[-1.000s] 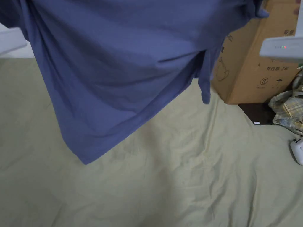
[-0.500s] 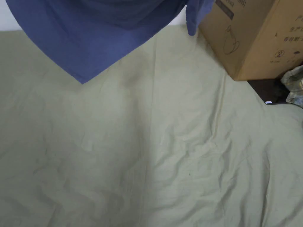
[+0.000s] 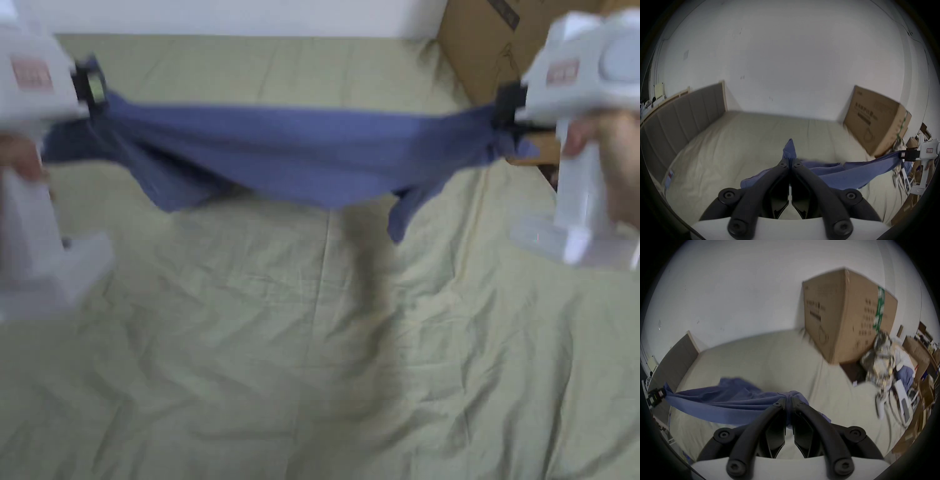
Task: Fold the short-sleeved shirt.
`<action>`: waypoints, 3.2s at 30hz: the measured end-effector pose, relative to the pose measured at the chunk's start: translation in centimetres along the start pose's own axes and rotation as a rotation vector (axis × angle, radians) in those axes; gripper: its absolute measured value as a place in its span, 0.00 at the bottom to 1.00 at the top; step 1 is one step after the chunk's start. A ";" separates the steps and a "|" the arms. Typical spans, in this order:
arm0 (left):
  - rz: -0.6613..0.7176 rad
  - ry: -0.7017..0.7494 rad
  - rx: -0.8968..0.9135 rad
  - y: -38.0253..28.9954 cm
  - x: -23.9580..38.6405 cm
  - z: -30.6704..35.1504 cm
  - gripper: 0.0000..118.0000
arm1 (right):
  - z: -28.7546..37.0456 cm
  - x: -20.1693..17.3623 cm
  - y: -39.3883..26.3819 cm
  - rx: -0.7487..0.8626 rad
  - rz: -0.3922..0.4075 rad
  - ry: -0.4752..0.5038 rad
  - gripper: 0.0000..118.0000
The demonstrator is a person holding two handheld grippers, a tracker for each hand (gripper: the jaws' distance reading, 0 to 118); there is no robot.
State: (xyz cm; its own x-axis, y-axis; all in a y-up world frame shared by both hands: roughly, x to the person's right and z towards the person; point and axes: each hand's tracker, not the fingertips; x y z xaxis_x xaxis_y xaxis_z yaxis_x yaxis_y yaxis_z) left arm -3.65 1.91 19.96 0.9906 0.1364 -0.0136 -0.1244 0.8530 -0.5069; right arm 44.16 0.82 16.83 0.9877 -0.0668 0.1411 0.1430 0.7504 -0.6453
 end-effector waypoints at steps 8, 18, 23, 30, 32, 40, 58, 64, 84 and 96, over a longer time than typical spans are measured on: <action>0.091 0.036 -0.272 -19.2 -2.7 7.5 0.00 | 3.7 3.9 -18.6 -0.194 -0.103 0.044 0.04; 0.183 0.077 -0.337 -26.1 -4.0 13.7 0.00 | 10.3 6.1 -28.0 -0.255 -0.182 0.089 0.13; 0.200 0.122 -0.307 -25.2 -4.6 14.5 0.96 | 11.5 6.1 -27.3 -0.246 -0.098 0.049 0.92; 0.095 0.083 0.054 -16.8 -3.8 17.1 1.00 | 17.6 3.7 -20.5 0.143 0.034 0.000 0.92; -0.007 0.106 0.160 -14.6 -1.8 17.6 1.00 | 19.5 2.3 -18.7 0.269 0.044 0.001 0.93; -0.174 0.059 0.361 -11.9 3.2 17.0 1.00 | 21.6 -2.7 -17.5 0.486 0.057 -0.023 0.96; -0.167 -0.061 0.253 -10.0 4.4 13.4 0.00 | 19.5 -4.7 -17.7 0.441 0.103 0.069 0.00; -0.174 -0.125 0.079 -5.5 4.6 5.7 0.26 | 18.3 -3.2 -16.7 0.423 0.081 0.076 0.00; -0.305 0.075 -0.560 -5.9 5.5 -30.1 1.00 | 8.8 0.4 -15.1 0.214 0.052 -0.064 0.00; -0.401 -0.022 -0.558 -7.5 7.6 -30.1 0.00 | 5.0 1.2 -16.1 0.116 0.019 -0.072 0.00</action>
State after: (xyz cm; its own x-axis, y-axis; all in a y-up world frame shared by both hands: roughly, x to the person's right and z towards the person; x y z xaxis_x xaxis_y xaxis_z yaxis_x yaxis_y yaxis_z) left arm 6.52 -18.66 -2.29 0.9519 -0.1202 0.2820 0.3053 0.4532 -0.8375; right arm 42.75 -8.10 31.16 0.9825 -0.0080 0.1859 0.1122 0.8222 -0.5580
